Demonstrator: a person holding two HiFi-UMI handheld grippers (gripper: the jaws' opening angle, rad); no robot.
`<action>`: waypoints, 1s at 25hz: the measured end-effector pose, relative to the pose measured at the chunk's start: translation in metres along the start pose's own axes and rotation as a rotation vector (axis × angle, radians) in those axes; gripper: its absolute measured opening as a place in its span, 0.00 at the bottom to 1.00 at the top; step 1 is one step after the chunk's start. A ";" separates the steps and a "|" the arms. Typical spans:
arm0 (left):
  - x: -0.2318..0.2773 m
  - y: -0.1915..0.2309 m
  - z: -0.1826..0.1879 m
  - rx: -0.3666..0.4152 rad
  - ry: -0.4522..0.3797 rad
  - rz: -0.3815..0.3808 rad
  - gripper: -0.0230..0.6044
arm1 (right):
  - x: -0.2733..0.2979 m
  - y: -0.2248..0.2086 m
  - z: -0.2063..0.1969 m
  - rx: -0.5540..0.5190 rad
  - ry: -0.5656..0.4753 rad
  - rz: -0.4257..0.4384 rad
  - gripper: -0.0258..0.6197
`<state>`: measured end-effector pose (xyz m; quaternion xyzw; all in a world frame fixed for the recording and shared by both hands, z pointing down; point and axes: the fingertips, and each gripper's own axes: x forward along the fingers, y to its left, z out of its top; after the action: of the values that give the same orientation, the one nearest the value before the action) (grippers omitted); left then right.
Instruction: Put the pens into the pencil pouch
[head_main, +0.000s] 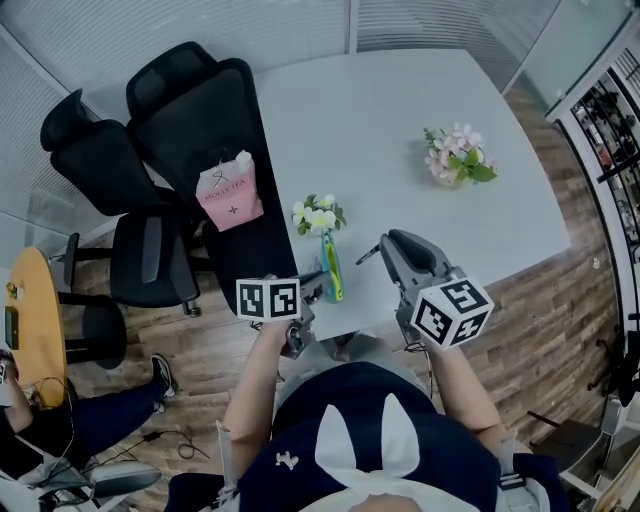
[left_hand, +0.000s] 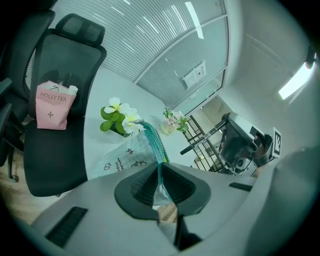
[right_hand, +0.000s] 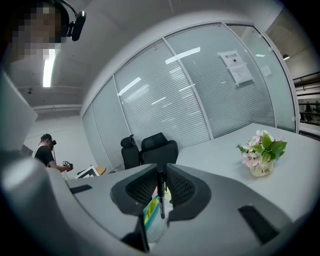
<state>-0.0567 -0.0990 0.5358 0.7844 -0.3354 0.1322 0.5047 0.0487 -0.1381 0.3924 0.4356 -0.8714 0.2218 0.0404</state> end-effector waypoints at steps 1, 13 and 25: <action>0.000 0.000 0.000 0.001 0.000 0.002 0.11 | 0.002 0.003 0.001 -0.001 0.000 0.009 0.14; -0.001 -0.002 -0.001 0.002 -0.004 0.018 0.11 | 0.023 0.039 0.013 -0.048 -0.008 0.112 0.14; -0.007 -0.005 -0.001 0.000 -0.014 0.015 0.11 | 0.040 0.054 -0.001 -0.093 0.040 0.142 0.14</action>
<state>-0.0583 -0.0936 0.5288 0.7827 -0.3449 0.1308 0.5014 -0.0180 -0.1394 0.3850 0.3660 -0.9085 0.1919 0.0622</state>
